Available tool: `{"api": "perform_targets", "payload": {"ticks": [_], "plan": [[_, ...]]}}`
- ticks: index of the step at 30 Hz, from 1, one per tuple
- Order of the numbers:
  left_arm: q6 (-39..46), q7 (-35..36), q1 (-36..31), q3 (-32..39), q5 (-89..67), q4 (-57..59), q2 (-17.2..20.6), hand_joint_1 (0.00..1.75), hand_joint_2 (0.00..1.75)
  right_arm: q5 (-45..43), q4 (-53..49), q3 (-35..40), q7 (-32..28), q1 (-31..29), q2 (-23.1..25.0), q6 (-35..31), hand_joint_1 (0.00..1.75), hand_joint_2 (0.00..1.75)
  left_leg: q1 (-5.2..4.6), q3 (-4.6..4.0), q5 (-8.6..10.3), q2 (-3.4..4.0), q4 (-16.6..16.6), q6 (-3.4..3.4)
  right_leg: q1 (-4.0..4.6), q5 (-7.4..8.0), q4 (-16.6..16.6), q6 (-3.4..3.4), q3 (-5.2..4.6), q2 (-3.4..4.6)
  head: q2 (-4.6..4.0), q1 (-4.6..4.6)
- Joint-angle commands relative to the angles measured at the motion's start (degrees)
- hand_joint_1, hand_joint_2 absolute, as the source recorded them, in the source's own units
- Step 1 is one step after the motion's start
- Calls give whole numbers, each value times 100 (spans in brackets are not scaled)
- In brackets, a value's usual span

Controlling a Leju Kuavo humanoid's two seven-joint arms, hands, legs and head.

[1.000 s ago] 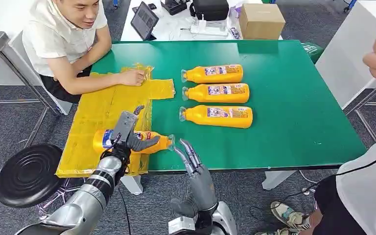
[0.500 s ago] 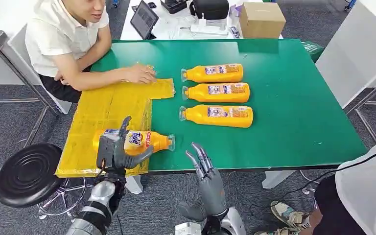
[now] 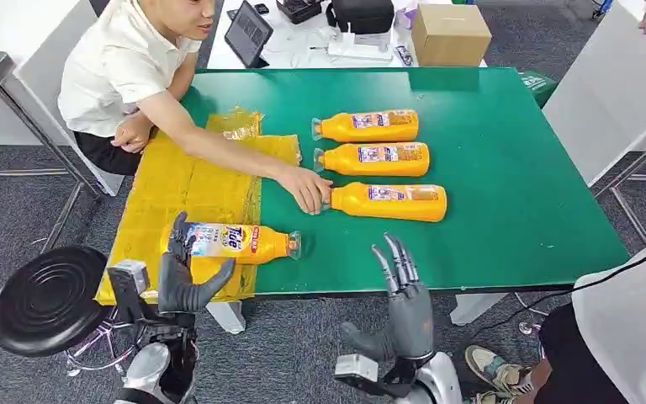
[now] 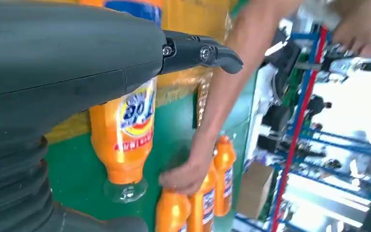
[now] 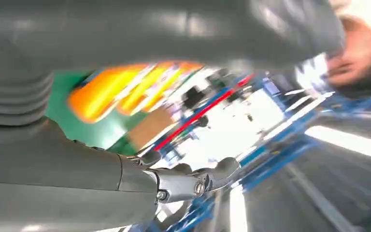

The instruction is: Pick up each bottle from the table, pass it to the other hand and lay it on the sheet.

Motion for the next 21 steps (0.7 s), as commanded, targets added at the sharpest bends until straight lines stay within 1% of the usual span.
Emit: {"api": "perform_targets", "payload": {"ticks": [1, 3, 7, 9, 11, 13, 15, 16, 18, 20, 21], "plan": [[400, -38, 304, -201, -312, -765, 290, 0, 175, 684, 2104, -1629, 386, -1239, -403, -5, 0, 175, 3, 22, -2, 15, -8, -4, 4, 4, -13, -8, 21, 10, 0, 0], [400, -38, 304, -201, -312, -765, 290, 0, 175, 684, 2104, -1629, 386, -1239, -403, -5, 0, 175, 0, 12, 0, 8, -5, -3, 1, 4, -8, -6, 11, 6, 0, 0], [554, -35, 149, -358, -346, -639, 266, 0, 175, 1590, 2498, -1558, 912, -1582, -408, -5, 0, 175, 4, 24, -3, 12, -7, -8, 6, 3, -10, -13, 22, 7, 0, 0], [565, 22, 114, -394, -296, -575, 255, 0, 175, 1707, 2750, -1520, 1113, -1766, -448, -5, 0, 175, 5, 26, -3, 15, -9, -10, 8, 3, -11, -13, 22, 9, 0, 0], [573, 27, 106, -418, -292, -524, 247, 0, 175, 1993, 2797, -1513, 1322, -1828, -489, -5, 0, 175, 2, 21, -2, 12, -6, -6, 4, 2, -5, -7, 15, 7, 0, 0], [582, 26, 103, -424, -292, -504, 241, 0, 175, 2042, 2837, -1508, 1372, -1866, -510, -5, 0, 175, 6, 27, -4, 10, -6, -7, 8, 0, -9, -9, 24, 3, 0, 0], [582, 26, 103, -424, -292, -504, 241, 0, 175, 2042, 2837, -1508, 1372, -1866, -510, -5, 0, 175, 1, 17, 0, 4, -4, -3, 3, 1, -4, -4, 13, 0, 0, 0], [582, 26, 103, -424, -292, -504, 241, 0, 175, 2042, 2837, -1508, 1372, -1866, -510, -5, 0, 175, 4, 27, -3, 7, -6, -6, 6, -1, -7, -8, 23, 1, 0, 0], [596, 22, 105, -422, -298, -501, 238, 0, 175, 2025, 2883, -1506, 1387, -1878, -519, -5, 0, 175, 0, 15, 1, 2, -4, -3, 1, 1, -3, -3, 12, -1, 0, 2], [634, -2, 107, -440, -347, -494, 240, 0, 175, 2110, 3099, -1417, 1563, -2009, -562, -5, 0, 175, 3, 18, -1, 5, -4, -5, 4, 1, -5, -6, 16, 0, 0, 0], [633, -2, 97, -448, -348, -471, 228, 0, 175, 2191, 3412, -1290, 1798, -2192, -610, -5, 0, 175, 0, 13, 1, 3, -4, -3, 1, 2, -4, -4, 10, 0, 0, 0]]}}
